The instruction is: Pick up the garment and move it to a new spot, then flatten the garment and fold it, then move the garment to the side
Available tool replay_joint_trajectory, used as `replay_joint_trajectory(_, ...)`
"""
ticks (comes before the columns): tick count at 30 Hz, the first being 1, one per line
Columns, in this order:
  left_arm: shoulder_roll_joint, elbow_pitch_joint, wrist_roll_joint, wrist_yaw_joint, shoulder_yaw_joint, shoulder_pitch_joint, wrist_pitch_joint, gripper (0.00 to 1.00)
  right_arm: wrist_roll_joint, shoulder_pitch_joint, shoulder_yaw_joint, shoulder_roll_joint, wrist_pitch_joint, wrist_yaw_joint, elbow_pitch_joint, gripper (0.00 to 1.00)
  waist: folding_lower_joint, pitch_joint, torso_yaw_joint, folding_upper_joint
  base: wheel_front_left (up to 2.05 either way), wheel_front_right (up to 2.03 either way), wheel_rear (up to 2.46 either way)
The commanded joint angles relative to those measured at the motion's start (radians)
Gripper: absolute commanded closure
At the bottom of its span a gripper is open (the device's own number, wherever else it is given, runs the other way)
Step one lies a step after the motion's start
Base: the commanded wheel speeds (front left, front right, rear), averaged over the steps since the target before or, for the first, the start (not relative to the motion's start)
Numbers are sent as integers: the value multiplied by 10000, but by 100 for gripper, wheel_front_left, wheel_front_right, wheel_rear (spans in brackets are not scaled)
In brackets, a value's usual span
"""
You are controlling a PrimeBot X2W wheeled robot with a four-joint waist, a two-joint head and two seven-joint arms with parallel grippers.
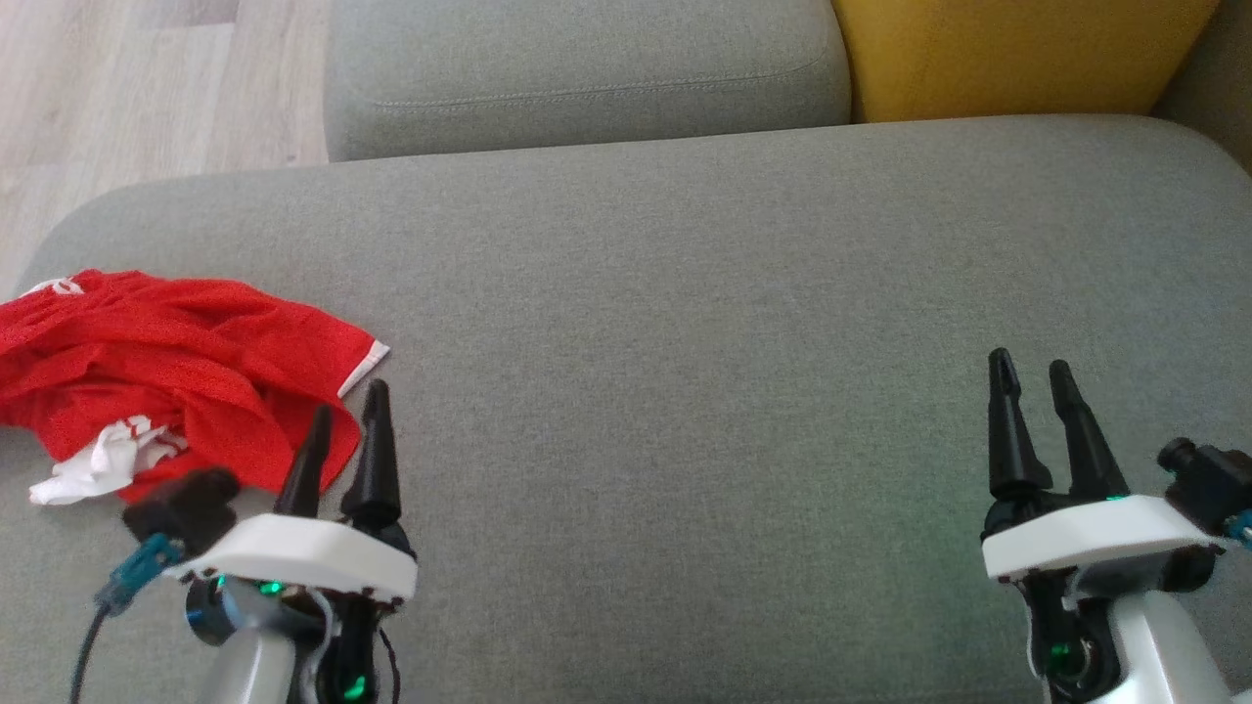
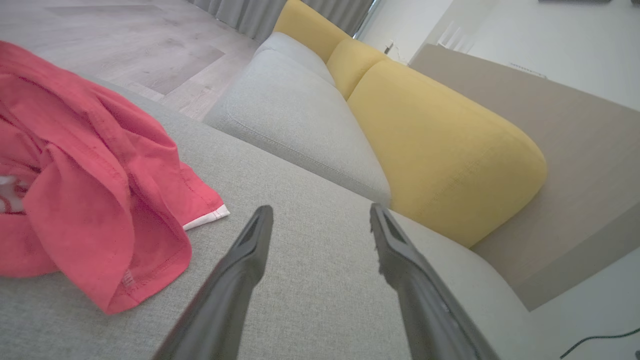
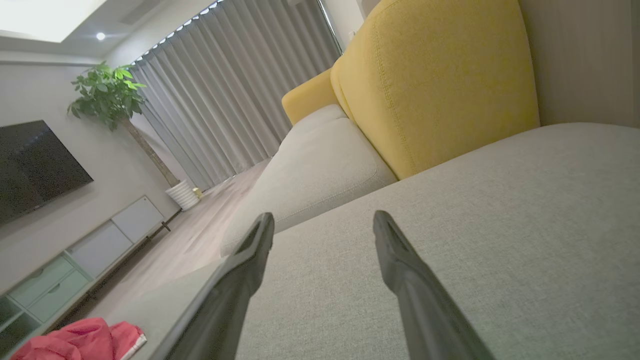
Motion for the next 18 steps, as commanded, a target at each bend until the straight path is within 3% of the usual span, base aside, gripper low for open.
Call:
replay_joint_trajectory(1, 249, -435, 390, 99, 27, -612, -135, 0, -399, -606, 191, -203, -183, 27, -320, 0, 0, -3, 5, 0, 0, 0, 0)
replay_joint_trajectory(18, 1124, -137, 2715, 1650, -1600, -863, -632, 0, -2993, -650, 527, -132, -684, 32, -57, 0, 0, -86, -28, 0, 0, 0, 0)
